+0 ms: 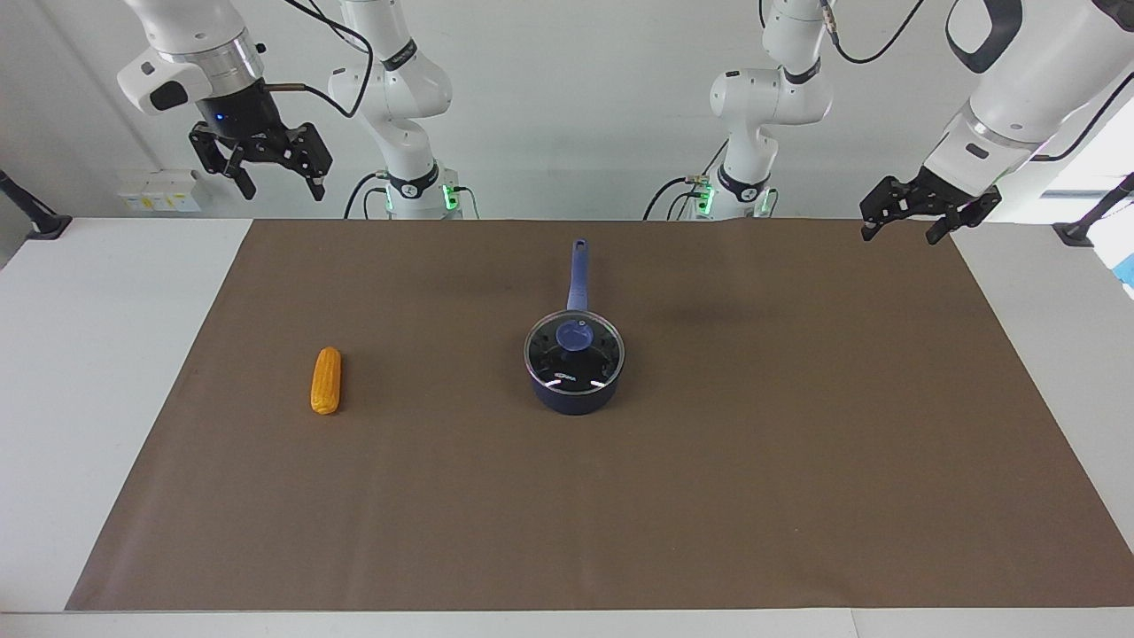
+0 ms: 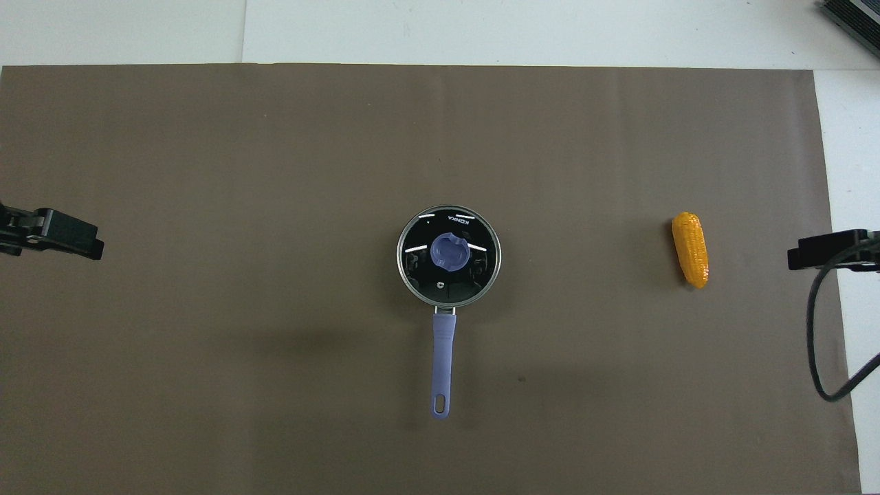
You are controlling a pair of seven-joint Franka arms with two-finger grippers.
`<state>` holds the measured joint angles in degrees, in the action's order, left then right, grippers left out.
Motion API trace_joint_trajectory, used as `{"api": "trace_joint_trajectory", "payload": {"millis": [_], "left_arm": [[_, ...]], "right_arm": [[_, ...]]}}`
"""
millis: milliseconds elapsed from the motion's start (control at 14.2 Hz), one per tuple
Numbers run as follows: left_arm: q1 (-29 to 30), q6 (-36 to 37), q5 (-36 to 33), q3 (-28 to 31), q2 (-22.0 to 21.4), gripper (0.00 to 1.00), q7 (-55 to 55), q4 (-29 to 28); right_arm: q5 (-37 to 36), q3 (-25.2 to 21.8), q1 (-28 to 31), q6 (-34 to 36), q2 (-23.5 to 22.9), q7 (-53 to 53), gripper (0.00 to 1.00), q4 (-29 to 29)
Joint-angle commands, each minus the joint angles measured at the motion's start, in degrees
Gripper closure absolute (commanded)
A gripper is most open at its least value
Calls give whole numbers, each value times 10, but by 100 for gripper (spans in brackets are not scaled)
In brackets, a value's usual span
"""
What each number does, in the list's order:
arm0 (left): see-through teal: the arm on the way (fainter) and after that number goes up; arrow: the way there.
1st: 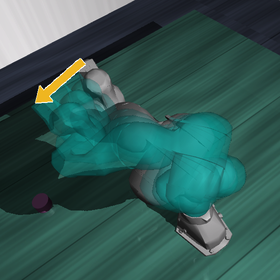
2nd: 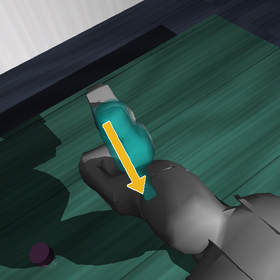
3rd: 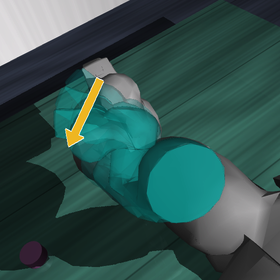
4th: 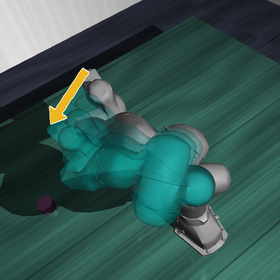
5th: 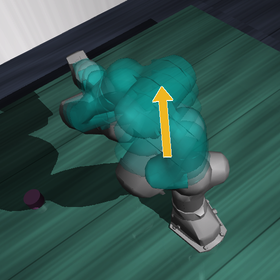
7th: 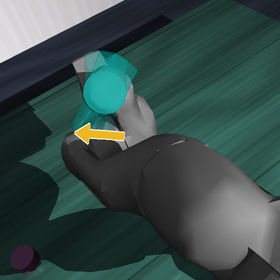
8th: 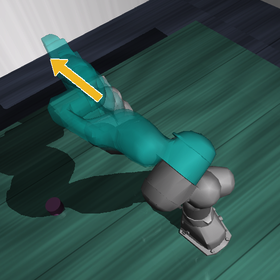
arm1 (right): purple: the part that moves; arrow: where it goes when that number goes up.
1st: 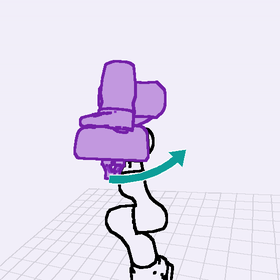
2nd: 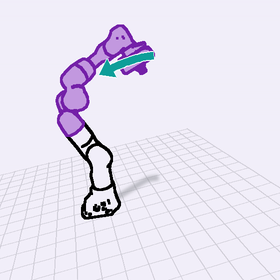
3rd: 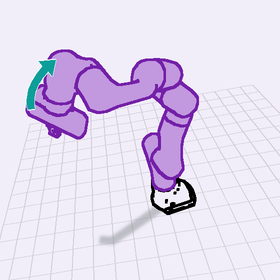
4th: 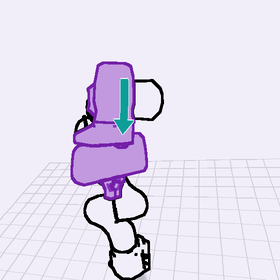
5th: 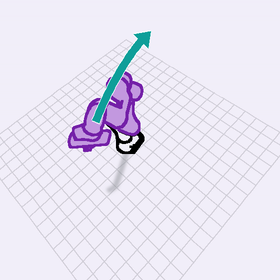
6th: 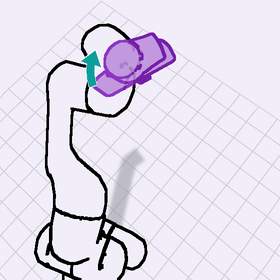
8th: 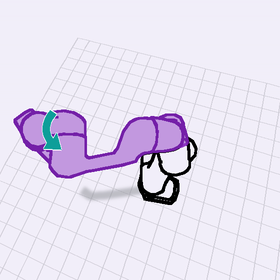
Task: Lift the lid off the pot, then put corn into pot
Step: 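Move the left gripper toward the glass lid on the pot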
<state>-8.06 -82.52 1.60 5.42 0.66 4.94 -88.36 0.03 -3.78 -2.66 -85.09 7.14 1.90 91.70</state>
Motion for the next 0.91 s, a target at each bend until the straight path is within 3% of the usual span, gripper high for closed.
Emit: {"api": "trace_joint_trajectory", "payload": {"millis": [0,351,843], "left_arm": [[-27,-27,-1,-1,-28,0,7,-50],[-83,-86,0,-1,-30,0,-1,-103],[-194,-167,0,-1,-15,0,-119,-151]], "right_arm": [[12,4,2,45,21,5,0,-22],[12,-3,2,44,23,5,0,-25],[11,-2,3,55,36,1,0,-16]]}}
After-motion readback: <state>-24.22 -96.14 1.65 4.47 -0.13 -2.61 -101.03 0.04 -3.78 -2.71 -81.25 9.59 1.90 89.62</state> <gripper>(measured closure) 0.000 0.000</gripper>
